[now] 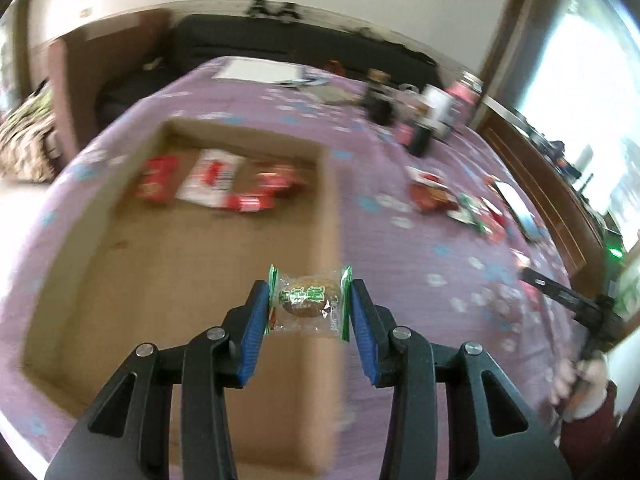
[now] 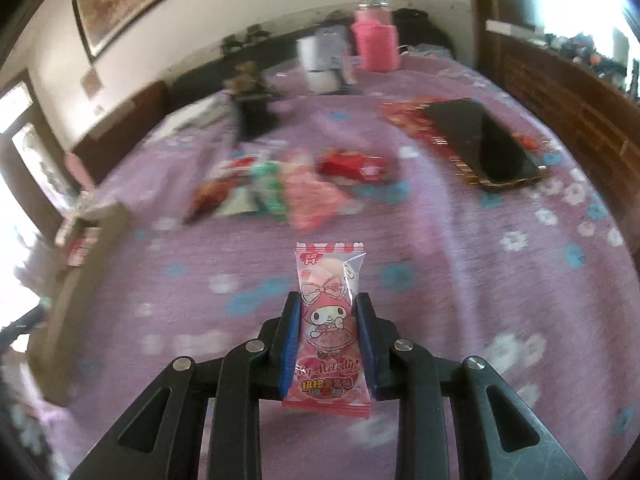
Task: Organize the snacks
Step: 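Carry the cookie bag and pink candy bar into the box and release both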
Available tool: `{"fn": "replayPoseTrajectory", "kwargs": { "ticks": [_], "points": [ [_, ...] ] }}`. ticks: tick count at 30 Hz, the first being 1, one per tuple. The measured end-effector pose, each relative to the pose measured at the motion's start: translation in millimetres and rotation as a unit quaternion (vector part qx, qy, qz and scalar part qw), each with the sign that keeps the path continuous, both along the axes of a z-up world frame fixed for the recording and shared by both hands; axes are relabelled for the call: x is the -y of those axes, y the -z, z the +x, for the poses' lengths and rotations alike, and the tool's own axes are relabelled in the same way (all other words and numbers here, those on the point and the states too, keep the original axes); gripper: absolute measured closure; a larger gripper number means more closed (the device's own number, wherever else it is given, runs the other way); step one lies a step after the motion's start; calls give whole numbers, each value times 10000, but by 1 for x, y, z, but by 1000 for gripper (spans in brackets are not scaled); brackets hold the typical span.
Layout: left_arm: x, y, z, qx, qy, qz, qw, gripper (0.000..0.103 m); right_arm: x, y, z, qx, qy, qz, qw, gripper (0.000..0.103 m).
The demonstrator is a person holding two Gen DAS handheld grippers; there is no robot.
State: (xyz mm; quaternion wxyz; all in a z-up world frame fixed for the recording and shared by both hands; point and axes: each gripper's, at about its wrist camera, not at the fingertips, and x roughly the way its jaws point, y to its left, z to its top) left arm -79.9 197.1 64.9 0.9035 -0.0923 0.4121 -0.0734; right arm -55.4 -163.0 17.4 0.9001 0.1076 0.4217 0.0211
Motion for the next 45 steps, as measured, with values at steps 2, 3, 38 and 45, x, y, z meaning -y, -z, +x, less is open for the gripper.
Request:
{"fn": "replayPoseTrajectory", "kwargs": {
  "ticks": [2,3,38,45],
  "points": [
    [-24,3,3,-73,-219,-76,9997,65,-24,-17,-3,149,-253,59,9996,76],
    [-35,6,6,-135,-328,-116,9993,65,-37,-24,-3,210,-400,69,9990,76],
    [-119,22,82,-1140,-1014,-714,9857,55,-335,-3,81,-262,-2623,-209,9644,66],
    [-108,-17,41,-386,-1068,-856,9898,55,-309,-33,61,221,-2485,-109,9683,54]
  ]
}}
